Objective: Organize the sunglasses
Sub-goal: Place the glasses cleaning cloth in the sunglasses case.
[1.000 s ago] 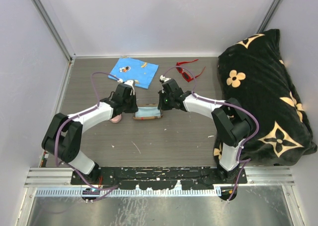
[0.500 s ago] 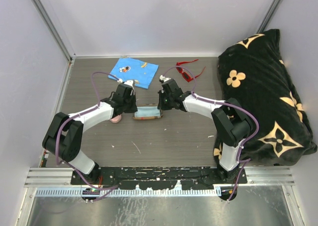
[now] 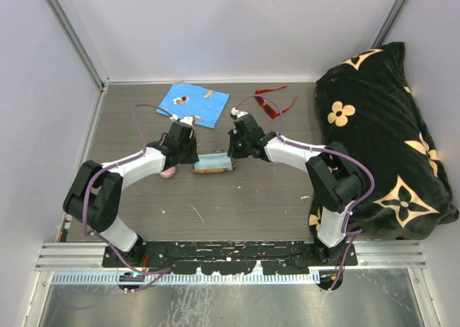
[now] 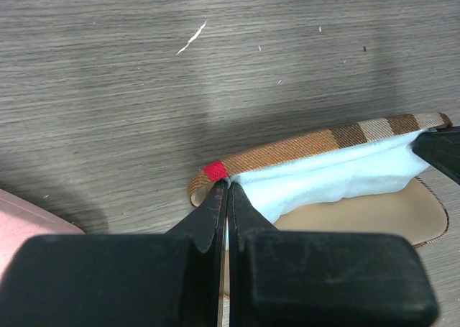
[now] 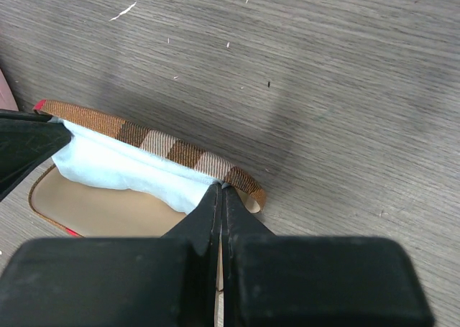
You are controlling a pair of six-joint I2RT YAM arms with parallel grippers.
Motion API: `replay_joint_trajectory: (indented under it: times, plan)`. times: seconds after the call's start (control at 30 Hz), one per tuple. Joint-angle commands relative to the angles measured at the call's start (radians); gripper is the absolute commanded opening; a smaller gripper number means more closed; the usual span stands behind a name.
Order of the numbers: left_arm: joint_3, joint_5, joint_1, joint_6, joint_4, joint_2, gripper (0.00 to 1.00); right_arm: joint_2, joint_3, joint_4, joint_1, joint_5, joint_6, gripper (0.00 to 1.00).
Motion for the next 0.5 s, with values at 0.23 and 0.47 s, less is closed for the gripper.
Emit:
replay_joint_trajectory:
  times: [0.23, 0.47]
  plan:
    - [0.051, -0.030, 0.006, -0.017, 0.037, 0.024, 0.00, -0.015, 0.039, 0.044, -0.011, 0.031, 0.001, 0.00]
    - [0.070, -0.048, 0.007, -0.017, 0.029, 0.023, 0.00, -0.015, 0.035, 0.044, -0.015, 0.034, 0.001, 0.00]
